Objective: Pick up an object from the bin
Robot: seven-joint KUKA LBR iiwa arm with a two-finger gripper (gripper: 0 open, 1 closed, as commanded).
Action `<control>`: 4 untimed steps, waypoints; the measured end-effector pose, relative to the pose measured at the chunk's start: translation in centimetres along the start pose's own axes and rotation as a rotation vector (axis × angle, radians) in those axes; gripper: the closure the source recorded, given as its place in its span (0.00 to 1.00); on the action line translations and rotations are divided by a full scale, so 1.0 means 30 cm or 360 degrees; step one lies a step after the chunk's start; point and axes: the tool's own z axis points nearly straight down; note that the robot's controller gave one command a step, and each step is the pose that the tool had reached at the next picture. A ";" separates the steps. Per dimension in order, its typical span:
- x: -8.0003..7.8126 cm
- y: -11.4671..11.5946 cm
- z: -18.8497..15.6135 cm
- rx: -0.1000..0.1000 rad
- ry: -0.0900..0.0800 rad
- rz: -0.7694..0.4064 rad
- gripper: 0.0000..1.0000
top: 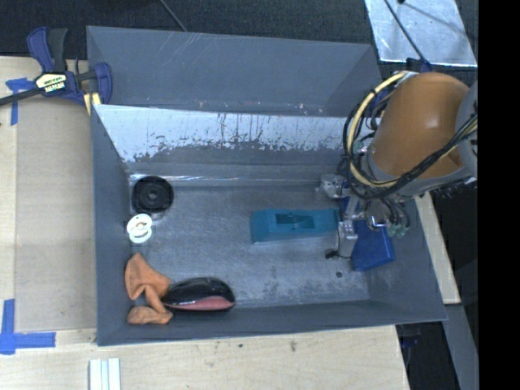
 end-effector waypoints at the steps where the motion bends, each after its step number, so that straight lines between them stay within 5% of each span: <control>1: -0.006 0.000 -0.015 0.0001 -0.0013 -0.0002 0.00; 2: -0.110 0.084 0.109 0.0005 -0.0030 -0.0021 0.00; 3: -0.041 0.135 0.327 0.0001 -0.0021 0.0065 1.00; 4: -0.041 0.135 0.327 0.0001 -0.0021 0.0064 1.00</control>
Offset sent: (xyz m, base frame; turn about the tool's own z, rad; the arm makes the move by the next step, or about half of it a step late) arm 0.0488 0.0467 -0.0670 -0.0275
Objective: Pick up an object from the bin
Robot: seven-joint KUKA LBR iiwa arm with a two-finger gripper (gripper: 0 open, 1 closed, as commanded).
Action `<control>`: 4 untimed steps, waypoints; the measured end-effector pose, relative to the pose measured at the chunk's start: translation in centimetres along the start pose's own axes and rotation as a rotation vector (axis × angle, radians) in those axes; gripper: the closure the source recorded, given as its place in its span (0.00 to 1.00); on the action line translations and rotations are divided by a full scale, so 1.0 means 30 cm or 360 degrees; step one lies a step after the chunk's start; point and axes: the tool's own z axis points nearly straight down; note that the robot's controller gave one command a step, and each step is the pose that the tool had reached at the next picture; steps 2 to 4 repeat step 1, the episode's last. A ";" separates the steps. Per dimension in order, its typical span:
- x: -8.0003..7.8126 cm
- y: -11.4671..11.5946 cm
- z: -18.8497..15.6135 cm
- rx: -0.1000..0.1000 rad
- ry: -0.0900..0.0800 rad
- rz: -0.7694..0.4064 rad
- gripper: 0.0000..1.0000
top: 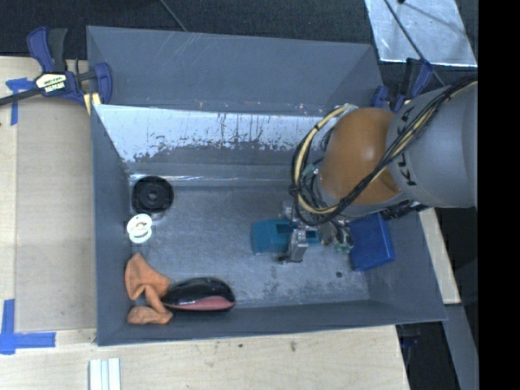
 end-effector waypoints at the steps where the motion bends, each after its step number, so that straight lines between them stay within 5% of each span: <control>1: -0.128 -0.066 -0.436 0.0000 0.0020 -0.0018 1.00; 4: -0.128 -0.066 -0.436 0.0000 0.0020 -0.0018 1.00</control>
Offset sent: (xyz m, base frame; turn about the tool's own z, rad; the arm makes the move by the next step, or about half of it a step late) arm 0.0000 0.0000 0.0000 0.0000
